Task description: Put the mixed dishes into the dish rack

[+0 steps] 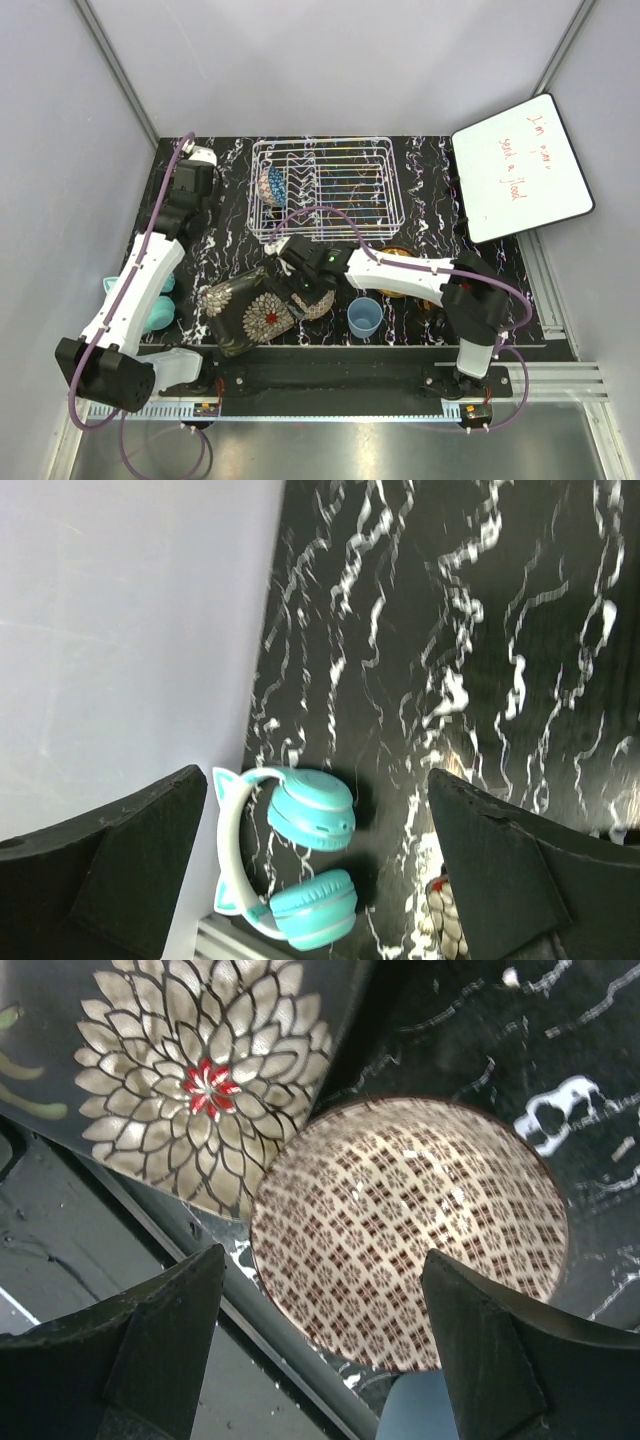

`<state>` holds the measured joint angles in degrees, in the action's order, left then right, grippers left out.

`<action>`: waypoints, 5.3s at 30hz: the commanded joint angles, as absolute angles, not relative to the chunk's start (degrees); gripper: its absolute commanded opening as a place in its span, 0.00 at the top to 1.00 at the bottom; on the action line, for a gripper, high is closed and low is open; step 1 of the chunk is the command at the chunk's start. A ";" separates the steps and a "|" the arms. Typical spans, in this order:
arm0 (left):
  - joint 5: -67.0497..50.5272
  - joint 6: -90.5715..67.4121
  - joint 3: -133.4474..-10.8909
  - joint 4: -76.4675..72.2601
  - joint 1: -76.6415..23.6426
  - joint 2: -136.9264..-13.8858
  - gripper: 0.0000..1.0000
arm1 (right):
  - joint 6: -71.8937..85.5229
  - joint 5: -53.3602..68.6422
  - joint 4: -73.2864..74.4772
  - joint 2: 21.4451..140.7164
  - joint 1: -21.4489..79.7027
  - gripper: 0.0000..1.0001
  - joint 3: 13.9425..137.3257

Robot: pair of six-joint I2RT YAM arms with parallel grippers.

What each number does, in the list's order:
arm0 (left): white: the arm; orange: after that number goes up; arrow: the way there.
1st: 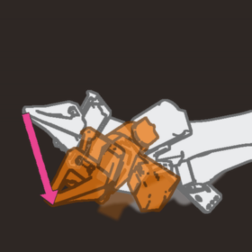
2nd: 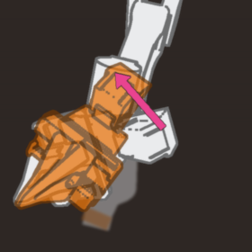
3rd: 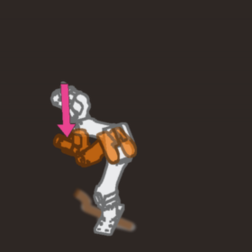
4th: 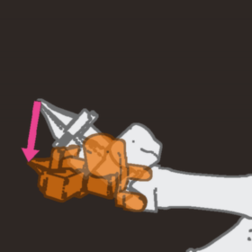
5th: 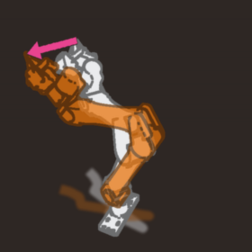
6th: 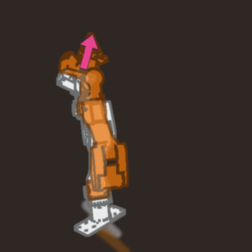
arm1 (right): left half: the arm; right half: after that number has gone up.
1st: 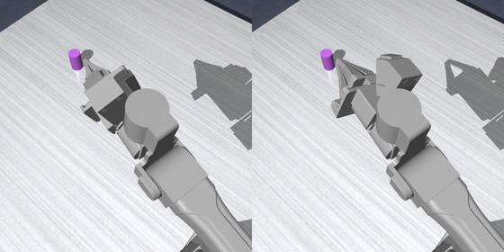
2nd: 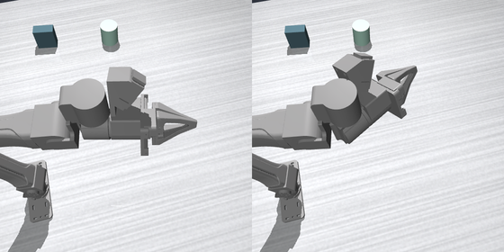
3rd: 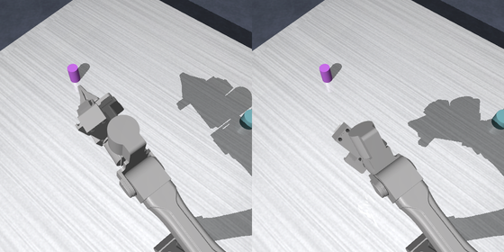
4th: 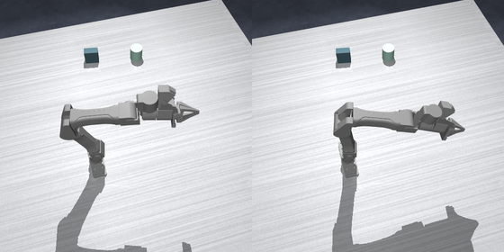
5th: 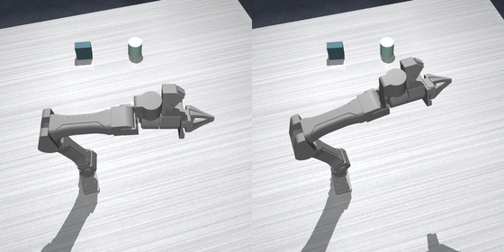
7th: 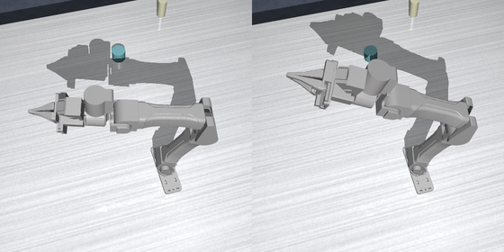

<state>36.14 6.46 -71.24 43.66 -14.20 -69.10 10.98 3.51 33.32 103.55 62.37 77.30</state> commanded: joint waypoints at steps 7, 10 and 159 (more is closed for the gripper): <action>31.82 5.63 -67.50 39.29 -11.43 -66.71 0.01 | 8.26 1.93 35.33 107.14 64.25 0.16 81.39; 31.29 5.28 -66.97 38.94 -10.99 -66.80 0.01 | 8.00 1.67 35.42 108.19 64.16 0.25 81.30; 30.23 4.04 -66.00 40.87 -7.73 -71.01 0.01 | 59.23 38.67 -25.32 136.14 29.88 0.32 111.60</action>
<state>31.22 4.47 -65.95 41.19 -8.16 -72.12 59.77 39.90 -24.45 139.09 30.81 106.19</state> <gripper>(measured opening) 0.987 0.688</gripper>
